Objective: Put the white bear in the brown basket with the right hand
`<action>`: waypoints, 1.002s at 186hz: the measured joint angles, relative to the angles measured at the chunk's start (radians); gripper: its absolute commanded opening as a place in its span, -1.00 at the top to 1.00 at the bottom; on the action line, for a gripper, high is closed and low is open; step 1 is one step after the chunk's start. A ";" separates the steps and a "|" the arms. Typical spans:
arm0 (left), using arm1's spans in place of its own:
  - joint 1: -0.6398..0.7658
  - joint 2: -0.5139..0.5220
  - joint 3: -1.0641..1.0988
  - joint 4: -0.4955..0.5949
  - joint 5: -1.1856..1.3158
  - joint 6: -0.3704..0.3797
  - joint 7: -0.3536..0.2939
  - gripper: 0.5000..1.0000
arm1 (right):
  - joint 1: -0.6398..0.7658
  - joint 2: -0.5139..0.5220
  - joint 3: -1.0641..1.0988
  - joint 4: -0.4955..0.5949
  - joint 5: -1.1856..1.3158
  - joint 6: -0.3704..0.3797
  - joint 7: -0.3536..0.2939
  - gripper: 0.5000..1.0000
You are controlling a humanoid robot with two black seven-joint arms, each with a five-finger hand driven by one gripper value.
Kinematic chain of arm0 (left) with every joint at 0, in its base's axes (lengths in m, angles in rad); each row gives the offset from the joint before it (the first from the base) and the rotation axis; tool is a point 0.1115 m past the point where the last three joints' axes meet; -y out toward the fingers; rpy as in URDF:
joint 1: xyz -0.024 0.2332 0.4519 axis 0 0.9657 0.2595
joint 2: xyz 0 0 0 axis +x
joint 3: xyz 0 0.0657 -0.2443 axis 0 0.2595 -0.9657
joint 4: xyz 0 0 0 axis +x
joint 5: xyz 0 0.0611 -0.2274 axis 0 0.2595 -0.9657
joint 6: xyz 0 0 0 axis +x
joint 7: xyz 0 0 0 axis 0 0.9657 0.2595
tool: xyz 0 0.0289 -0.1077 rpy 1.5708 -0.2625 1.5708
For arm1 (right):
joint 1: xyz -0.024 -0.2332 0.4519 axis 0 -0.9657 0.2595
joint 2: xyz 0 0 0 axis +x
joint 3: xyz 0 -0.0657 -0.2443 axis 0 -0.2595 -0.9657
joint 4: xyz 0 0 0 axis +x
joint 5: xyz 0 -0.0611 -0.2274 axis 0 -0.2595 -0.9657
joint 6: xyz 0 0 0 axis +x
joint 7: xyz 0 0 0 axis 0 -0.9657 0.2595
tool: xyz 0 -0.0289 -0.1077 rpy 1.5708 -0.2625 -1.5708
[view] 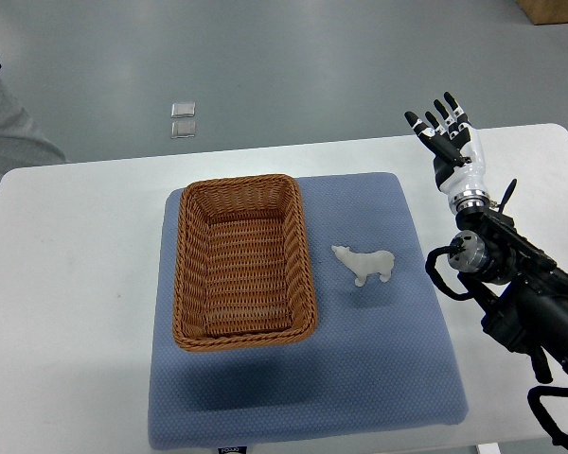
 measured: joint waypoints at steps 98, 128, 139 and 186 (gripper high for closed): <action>-0.003 0.000 0.000 -0.004 0.000 0.001 0.000 -1.00 | 0.000 -0.001 0.000 0.000 0.001 0.002 0.000 -0.69; -0.003 0.000 -0.002 -0.004 0.000 0.001 -0.001 -1.00 | 0.001 -0.001 0.000 0.000 0.001 0.003 0.001 -0.69; -0.002 0.000 0.000 -0.002 0.000 0.001 -0.001 -1.00 | 0.001 -0.001 0.000 0.000 0.001 0.003 0.001 -0.69; -0.003 0.000 0.001 -0.002 0.000 0.001 -0.001 -1.00 | -0.001 -0.001 -0.001 0.000 0.001 0.005 0.001 -0.69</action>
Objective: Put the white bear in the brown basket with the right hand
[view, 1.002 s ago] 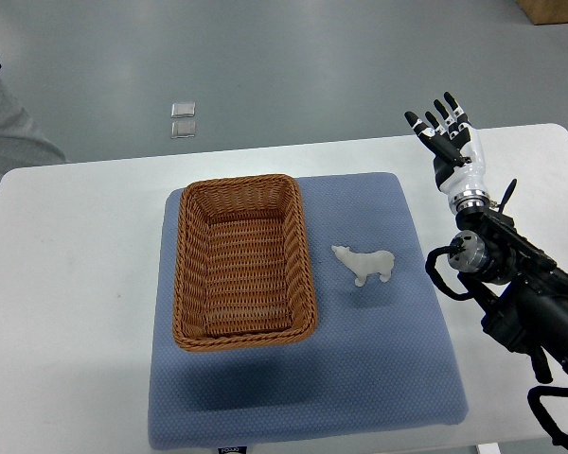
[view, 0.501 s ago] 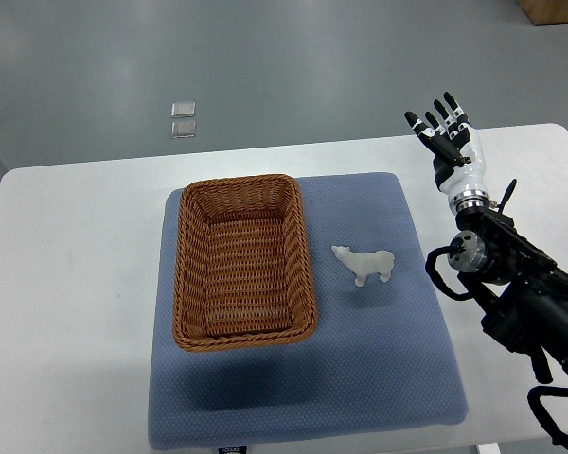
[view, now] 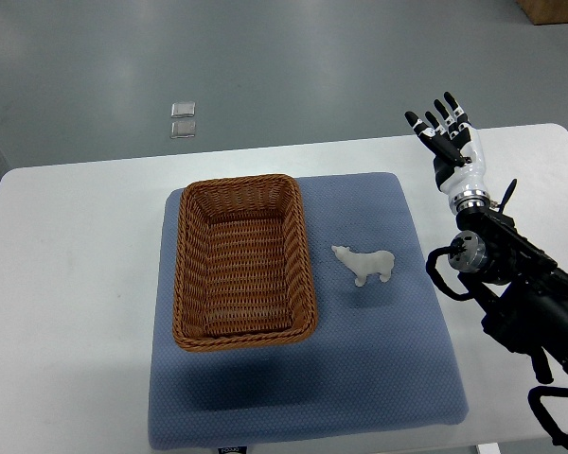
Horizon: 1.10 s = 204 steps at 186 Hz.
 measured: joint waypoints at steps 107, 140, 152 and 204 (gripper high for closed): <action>-0.010 0.000 0.003 0.000 0.000 0.000 0.000 -1.00 | 0.000 -0.009 0.000 -0.001 0.003 0.000 -0.001 -0.69; -0.008 0.000 0.003 0.000 0.000 0.000 0.000 -1.00 | 0.005 -0.010 -0.001 -0.004 0.003 0.000 -0.001 -0.69; -0.008 0.000 0.003 0.000 0.000 0.000 0.000 -1.00 | 0.009 -0.013 -0.002 -0.004 0.003 0.000 -0.001 -0.69; -0.010 0.000 0.003 0.000 0.000 0.000 0.000 -1.00 | 0.013 -0.013 -0.002 -0.004 0.003 -0.003 -0.003 -0.69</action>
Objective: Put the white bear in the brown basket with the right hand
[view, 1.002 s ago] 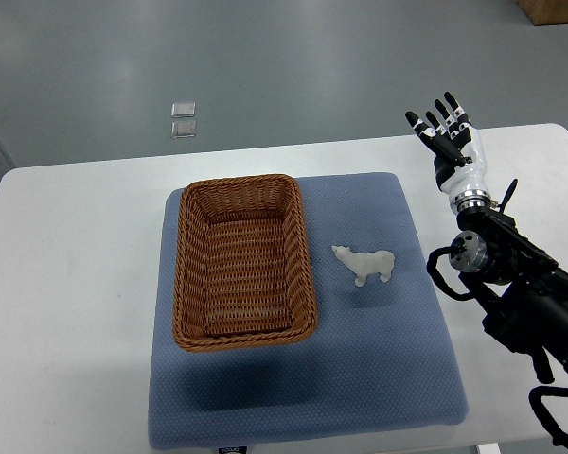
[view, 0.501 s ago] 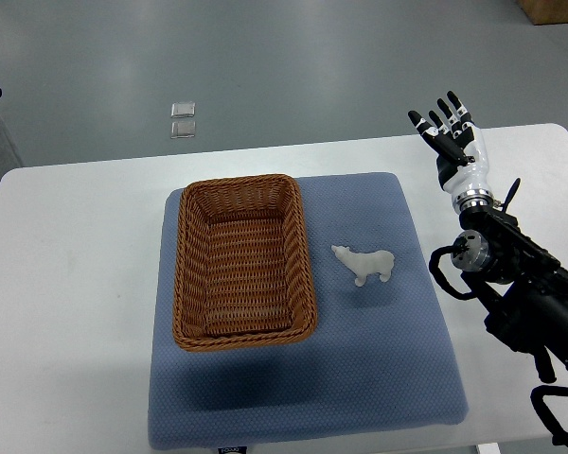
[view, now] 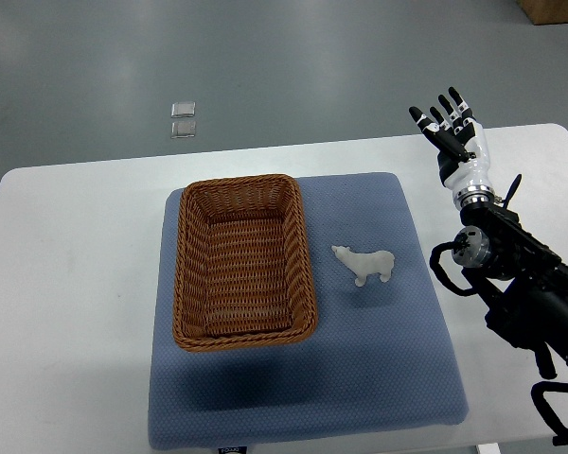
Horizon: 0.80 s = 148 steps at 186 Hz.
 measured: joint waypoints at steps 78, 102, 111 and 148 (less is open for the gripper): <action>-0.002 0.000 0.000 0.000 0.000 0.000 0.000 -1.00 | 0.051 -0.126 -0.177 0.089 -0.154 0.009 -0.029 -0.68; -0.001 0.000 0.000 0.000 0.000 0.000 0.000 -1.00 | 0.107 -0.214 -0.340 0.174 -0.330 0.013 -0.038 -0.68; -0.001 0.000 0.000 0.000 0.000 0.000 0.000 -1.00 | 0.126 -0.245 -0.382 0.193 -0.374 0.018 -0.046 -0.68; -0.002 0.000 -0.001 0.000 0.000 0.000 0.000 -1.00 | 0.221 -0.363 -0.546 0.259 -0.563 0.084 -0.068 -0.68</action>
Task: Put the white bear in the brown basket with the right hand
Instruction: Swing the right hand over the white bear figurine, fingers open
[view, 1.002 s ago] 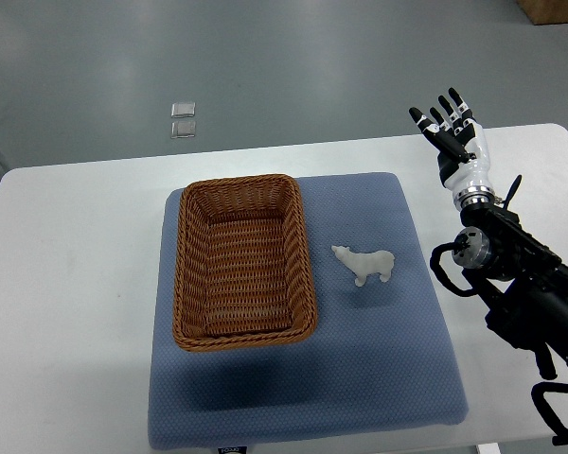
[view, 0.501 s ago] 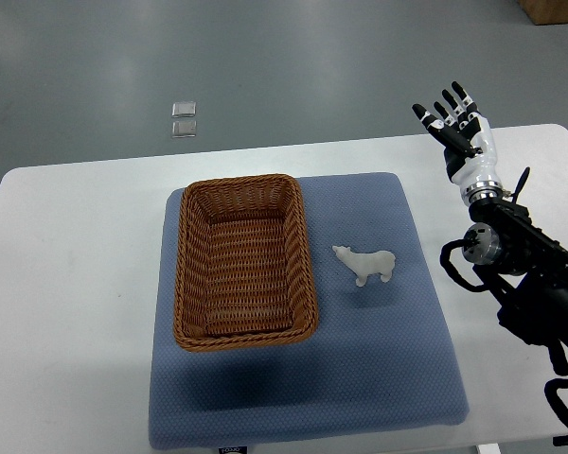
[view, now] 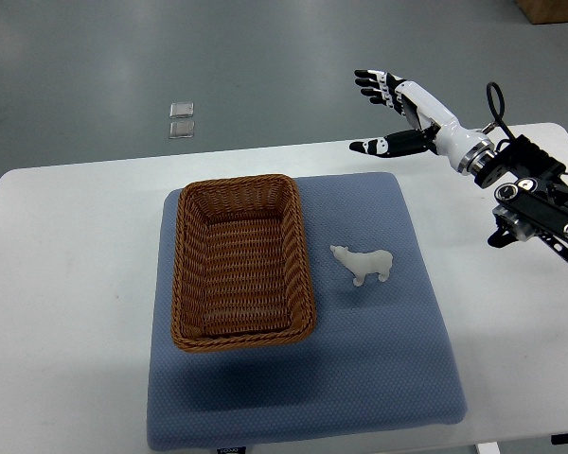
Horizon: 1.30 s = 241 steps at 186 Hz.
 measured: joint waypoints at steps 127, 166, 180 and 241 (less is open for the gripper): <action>0.000 0.000 0.000 0.000 0.000 0.000 0.000 -1.00 | 0.200 -0.204 -0.251 0.141 -0.732 0.237 0.026 -0.67; 0.000 0.000 0.000 0.000 0.000 0.000 0.000 -1.00 | 0.236 -0.268 -0.254 0.294 -0.721 0.363 0.091 -0.67; 0.000 0.000 0.000 0.000 0.000 0.000 0.000 -1.00 | 0.237 -0.269 -0.253 0.323 -0.714 0.374 0.106 -0.67; 0.000 0.000 -0.001 0.000 0.000 0.000 0.000 -1.00 | 0.174 -0.206 -0.246 0.292 -0.690 0.346 0.040 -0.66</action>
